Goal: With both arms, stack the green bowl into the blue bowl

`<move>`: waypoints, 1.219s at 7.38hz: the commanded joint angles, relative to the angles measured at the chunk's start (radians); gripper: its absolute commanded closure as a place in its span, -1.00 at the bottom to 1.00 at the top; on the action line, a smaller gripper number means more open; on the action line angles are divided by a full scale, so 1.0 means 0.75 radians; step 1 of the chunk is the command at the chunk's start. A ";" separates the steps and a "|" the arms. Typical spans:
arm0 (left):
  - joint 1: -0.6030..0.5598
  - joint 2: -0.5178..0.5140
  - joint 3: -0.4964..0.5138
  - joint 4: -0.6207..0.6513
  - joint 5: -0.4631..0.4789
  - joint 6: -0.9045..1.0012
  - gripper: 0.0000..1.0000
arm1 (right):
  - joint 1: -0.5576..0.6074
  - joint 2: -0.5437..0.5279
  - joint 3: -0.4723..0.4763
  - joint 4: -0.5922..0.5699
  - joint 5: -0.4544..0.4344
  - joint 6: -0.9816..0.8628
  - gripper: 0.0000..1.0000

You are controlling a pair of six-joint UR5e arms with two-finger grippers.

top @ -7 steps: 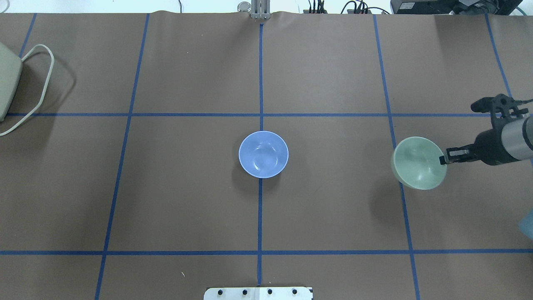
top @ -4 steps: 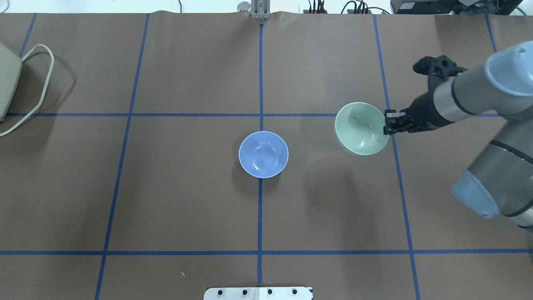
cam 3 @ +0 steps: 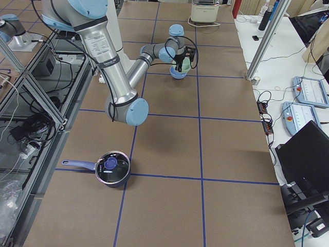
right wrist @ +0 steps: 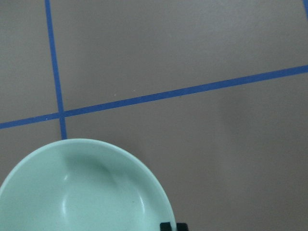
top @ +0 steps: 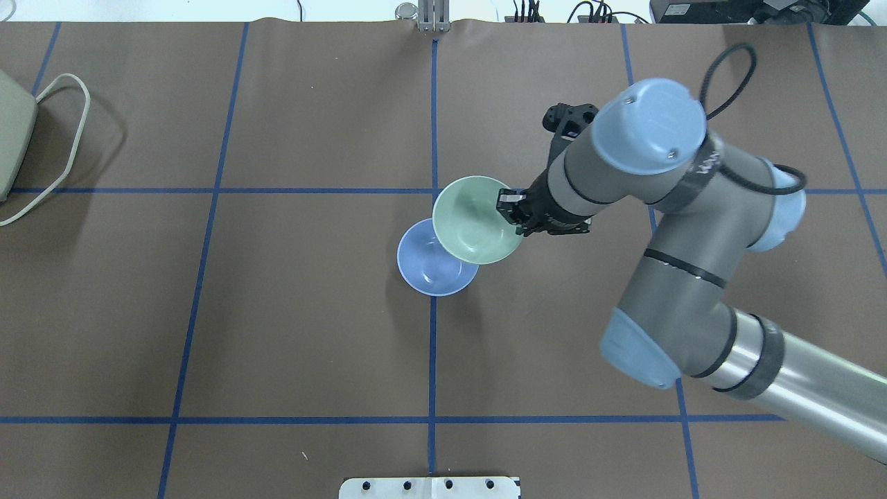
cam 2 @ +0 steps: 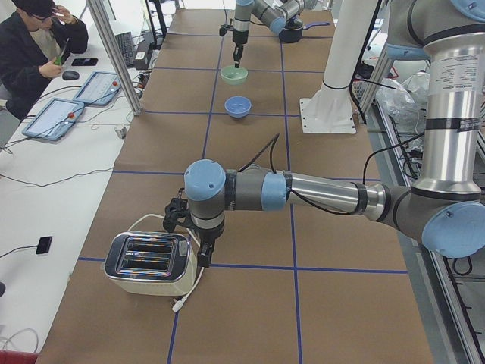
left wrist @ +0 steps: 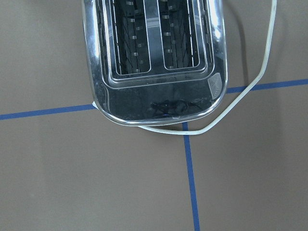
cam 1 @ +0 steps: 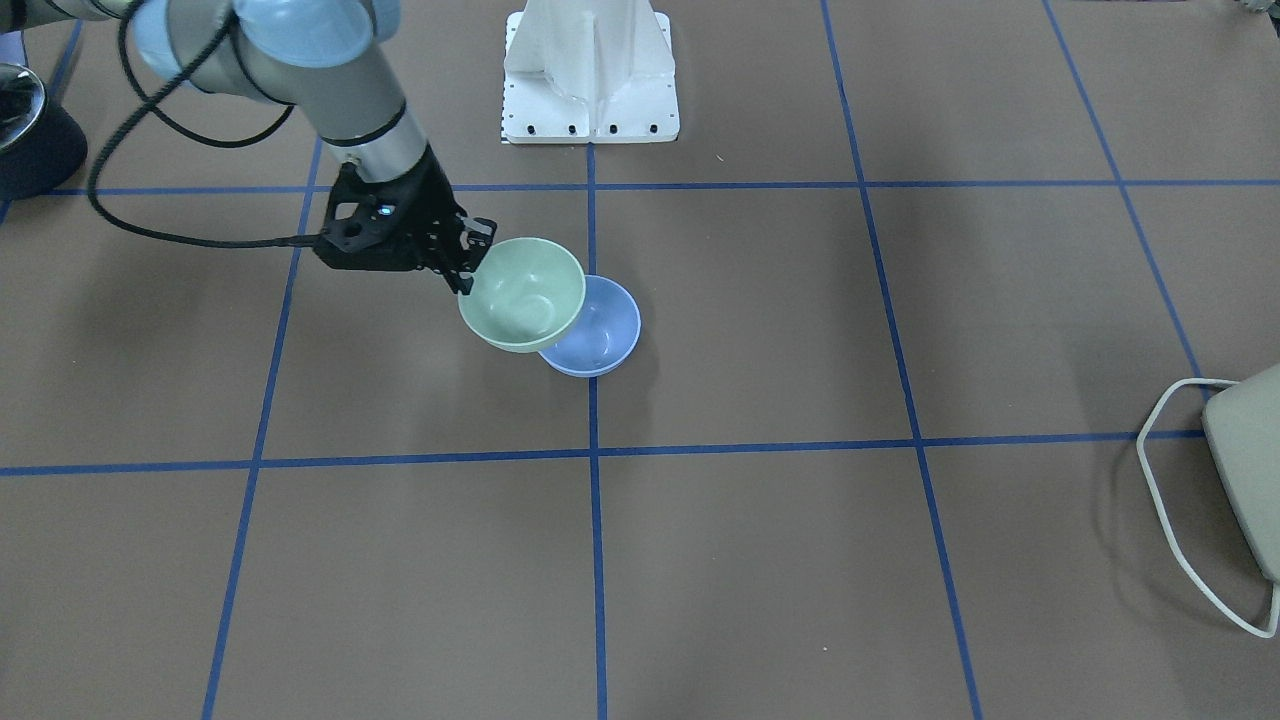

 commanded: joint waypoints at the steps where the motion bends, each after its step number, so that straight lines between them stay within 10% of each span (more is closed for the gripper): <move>1: 0.000 0.001 0.001 -0.002 0.001 -0.003 -0.97 | -0.105 0.077 -0.100 -0.001 -0.104 0.052 1.00; 9: 0.000 0.001 -0.001 -0.004 -0.001 -0.001 -0.98 | -0.144 0.090 -0.186 0.013 -0.133 0.036 1.00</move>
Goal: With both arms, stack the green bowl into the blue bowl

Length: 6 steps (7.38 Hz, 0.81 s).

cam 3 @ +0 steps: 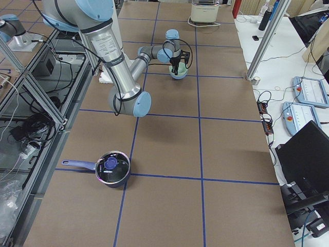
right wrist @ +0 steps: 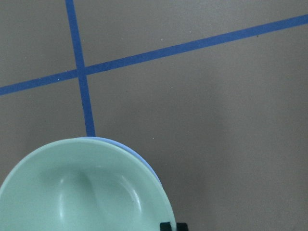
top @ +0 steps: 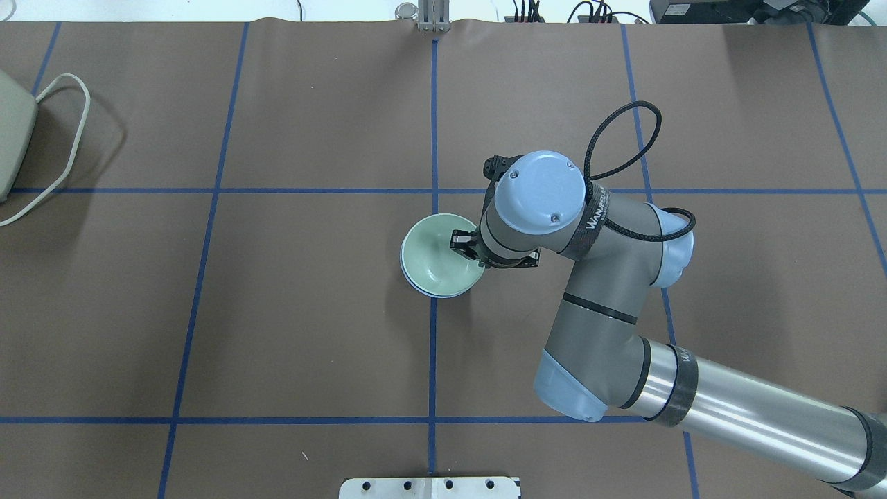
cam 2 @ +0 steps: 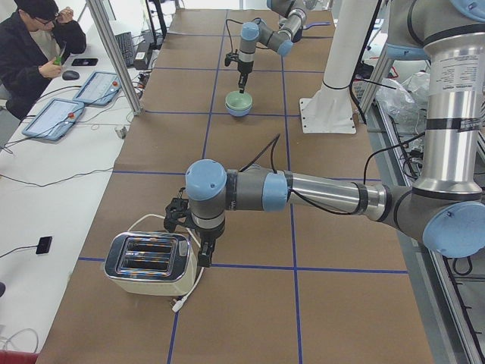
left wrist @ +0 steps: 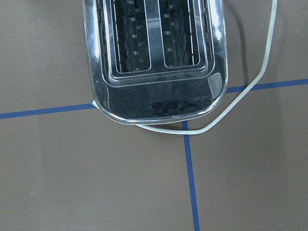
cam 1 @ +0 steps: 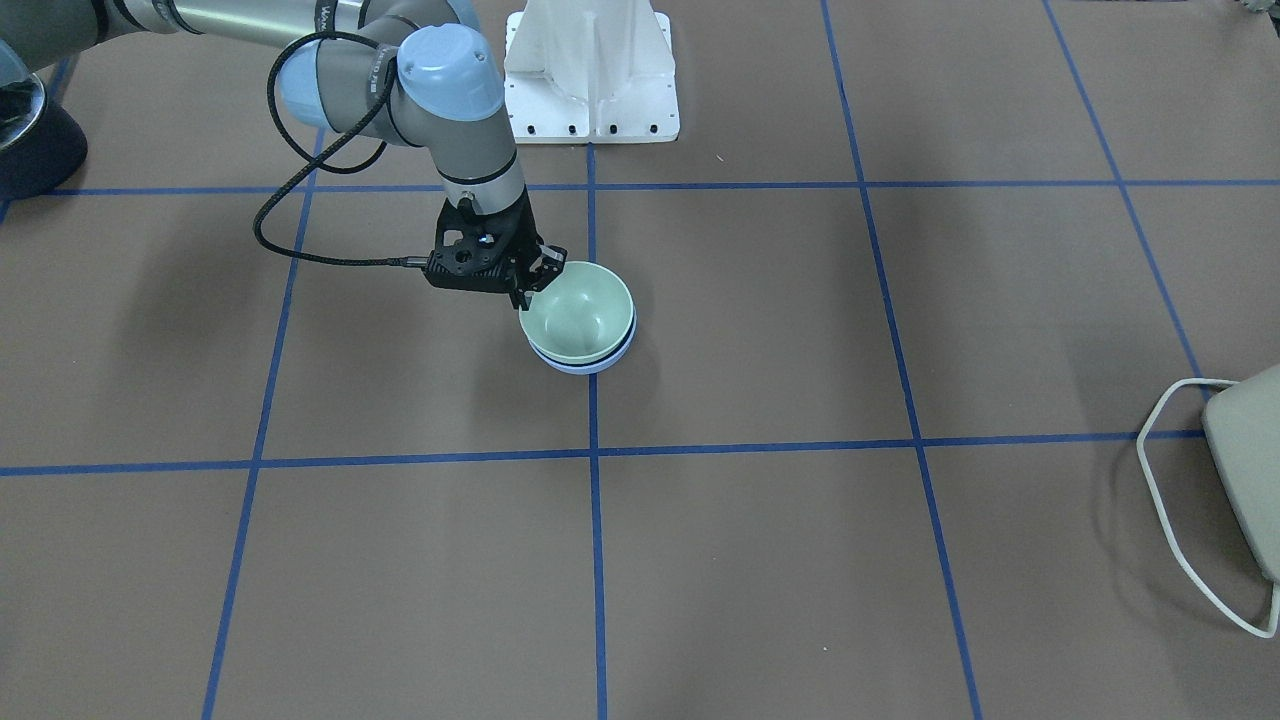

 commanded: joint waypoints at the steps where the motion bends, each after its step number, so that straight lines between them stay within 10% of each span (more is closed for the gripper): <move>1: -0.001 0.001 -0.001 0.001 -0.001 0.002 -0.98 | -0.005 0.006 -0.004 0.000 0.000 -0.002 1.00; 6: -0.001 0.001 0.001 0.001 -0.001 0.000 -0.97 | -0.005 0.024 -0.034 0.000 -0.010 -0.002 1.00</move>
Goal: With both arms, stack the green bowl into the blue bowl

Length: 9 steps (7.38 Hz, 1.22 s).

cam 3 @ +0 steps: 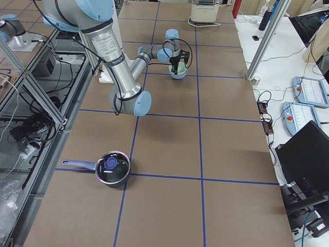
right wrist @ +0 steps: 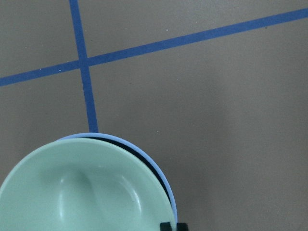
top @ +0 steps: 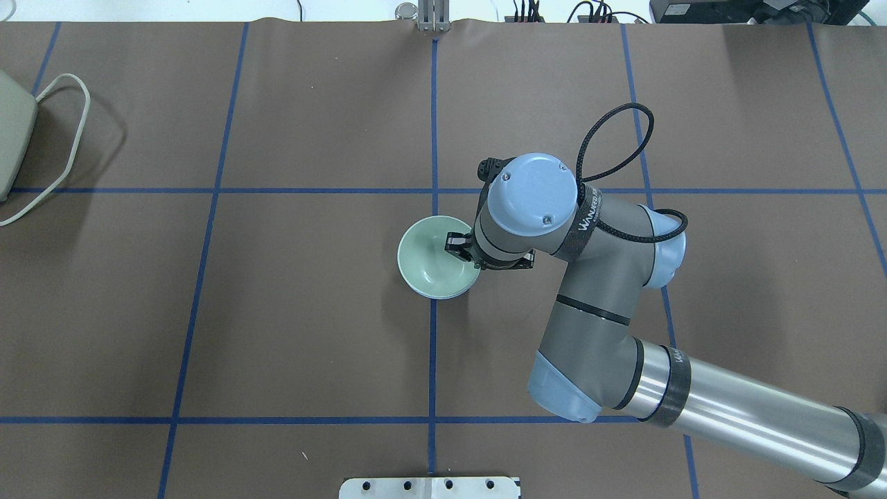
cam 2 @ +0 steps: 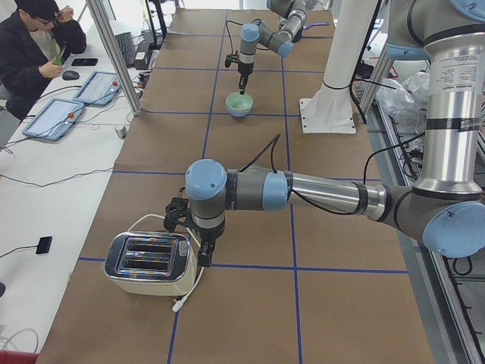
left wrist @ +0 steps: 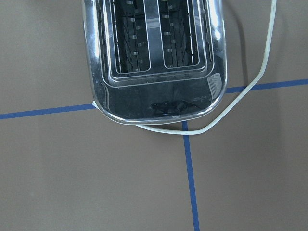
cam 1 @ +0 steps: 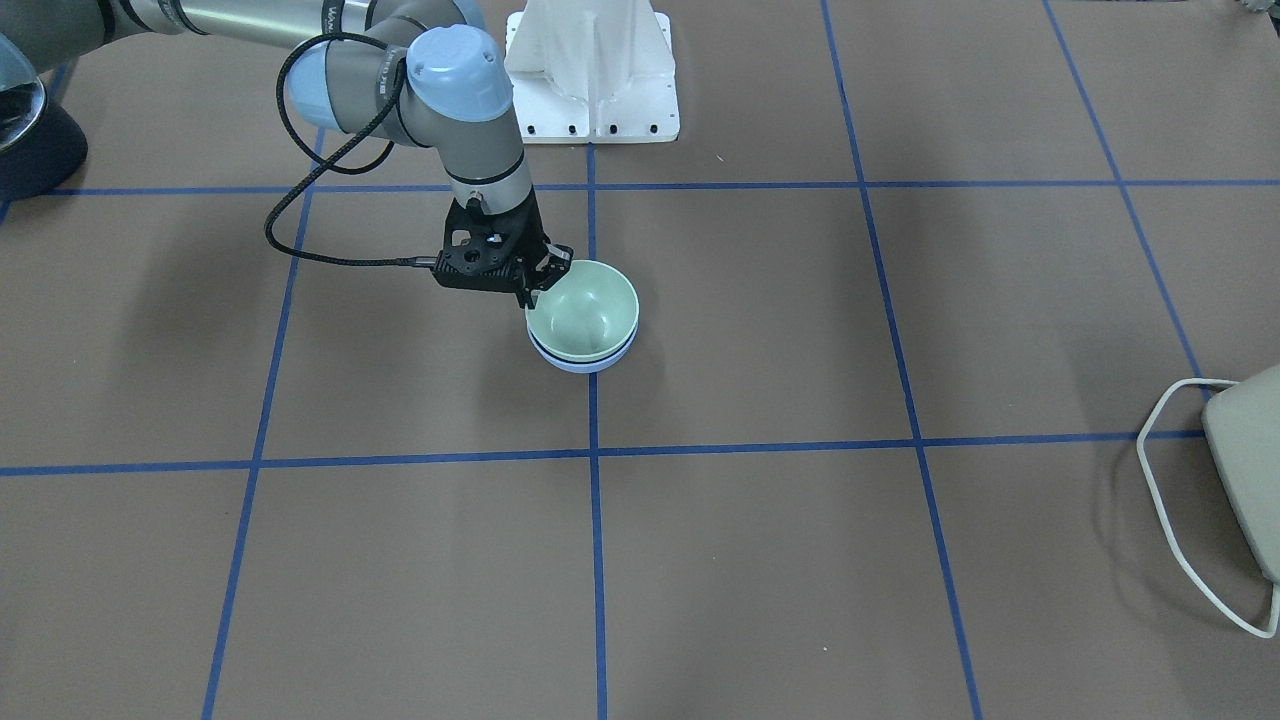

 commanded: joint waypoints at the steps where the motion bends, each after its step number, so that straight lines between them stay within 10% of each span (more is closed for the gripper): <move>1: 0.000 0.001 0.002 0.000 0.000 0.001 -0.98 | 0.001 0.010 -0.017 0.000 -0.007 -0.001 1.00; 4: 0.000 0.001 0.002 0.000 0.000 -0.001 -0.98 | 0.001 0.010 -0.019 0.000 -0.005 -0.003 1.00; 5: 0.000 0.001 0.002 -0.002 0.000 0.001 -0.98 | 0.001 0.008 -0.021 0.022 -0.007 0.001 0.49; 6: 0.000 0.001 0.002 0.000 0.000 0.001 -0.98 | 0.001 0.006 -0.025 0.047 -0.007 0.001 -0.65; 7: 0.000 0.001 0.006 0.000 0.000 0.001 -0.98 | 0.013 0.008 -0.013 0.047 -0.017 -0.005 -1.00; 9: 0.002 0.001 0.014 0.002 0.002 -0.005 -0.98 | 0.166 -0.006 0.002 0.027 0.070 -0.043 -1.00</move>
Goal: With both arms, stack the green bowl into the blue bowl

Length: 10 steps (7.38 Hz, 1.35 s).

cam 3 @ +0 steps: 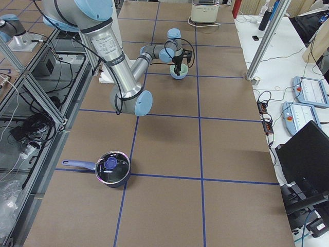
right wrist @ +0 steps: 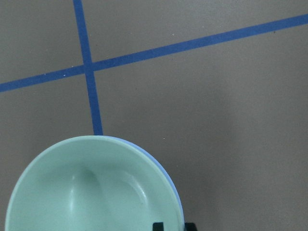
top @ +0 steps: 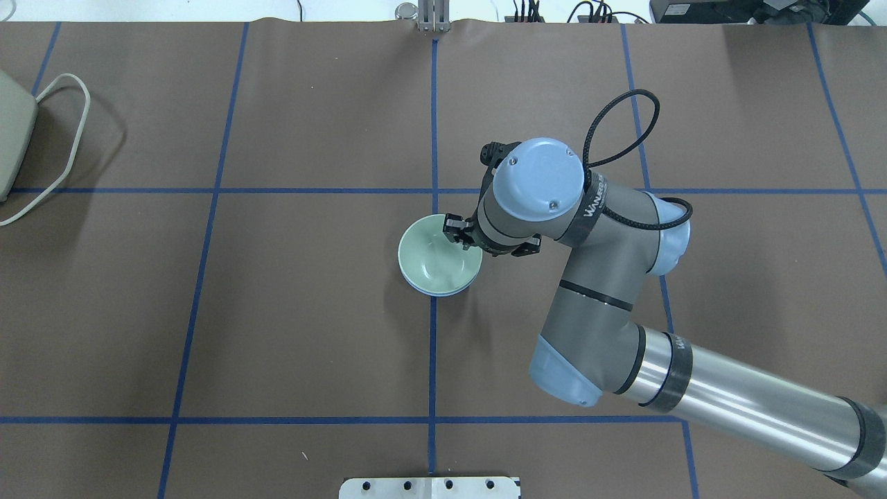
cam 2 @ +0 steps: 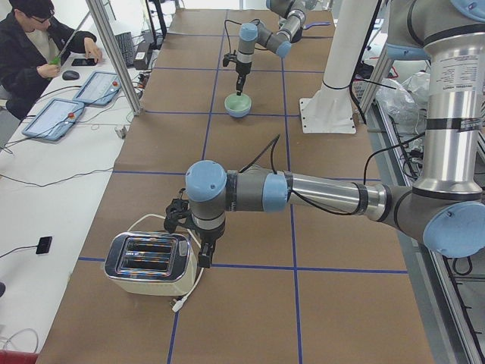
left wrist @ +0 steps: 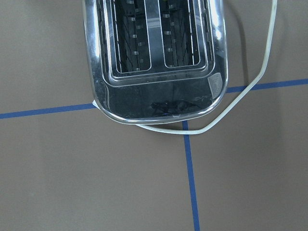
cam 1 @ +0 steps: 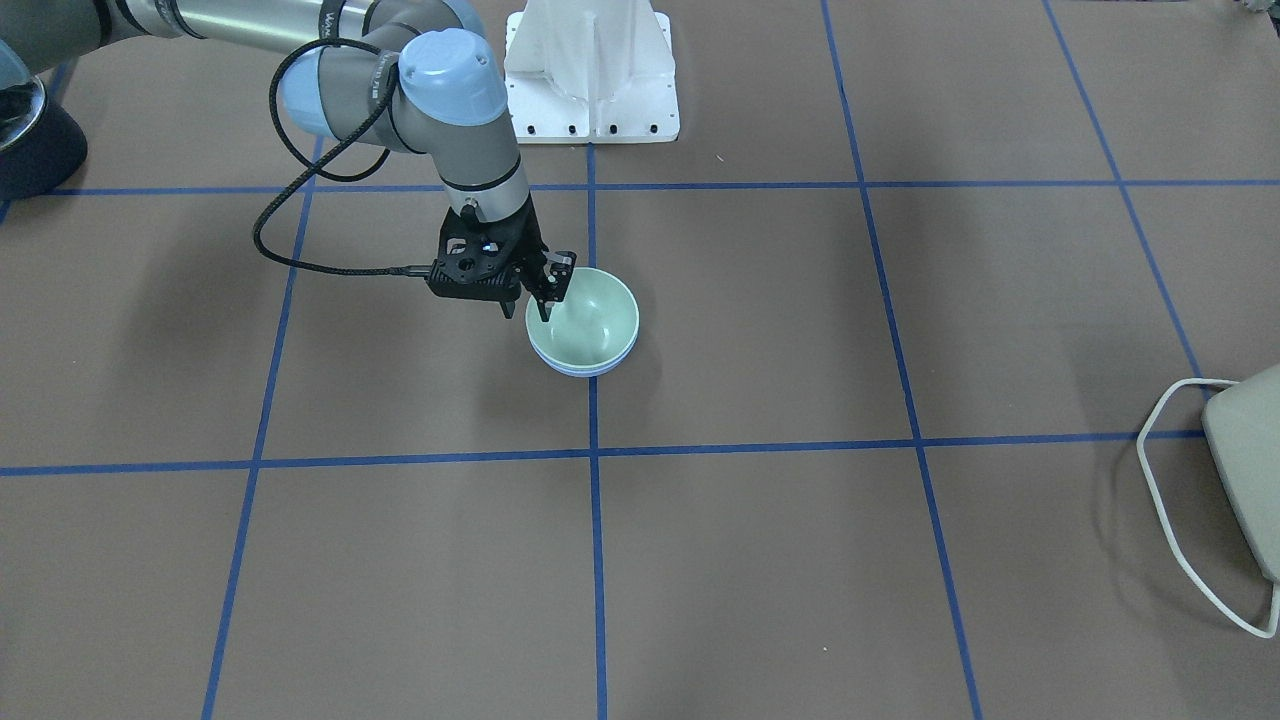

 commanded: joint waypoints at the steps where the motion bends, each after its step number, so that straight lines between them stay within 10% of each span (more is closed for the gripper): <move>1: 0.000 0.000 0.001 0.000 0.000 -0.051 -0.98 | 0.222 -0.027 0.008 -0.055 0.176 -0.162 -1.00; 6: 0.002 0.039 -0.024 -0.025 0.004 -0.162 -0.98 | 0.844 -0.417 0.059 -0.141 0.562 -1.192 -1.00; 10: 0.002 0.049 -0.013 -0.027 0.016 -0.155 -0.98 | 1.275 -0.916 0.070 -0.123 0.585 -1.854 -1.00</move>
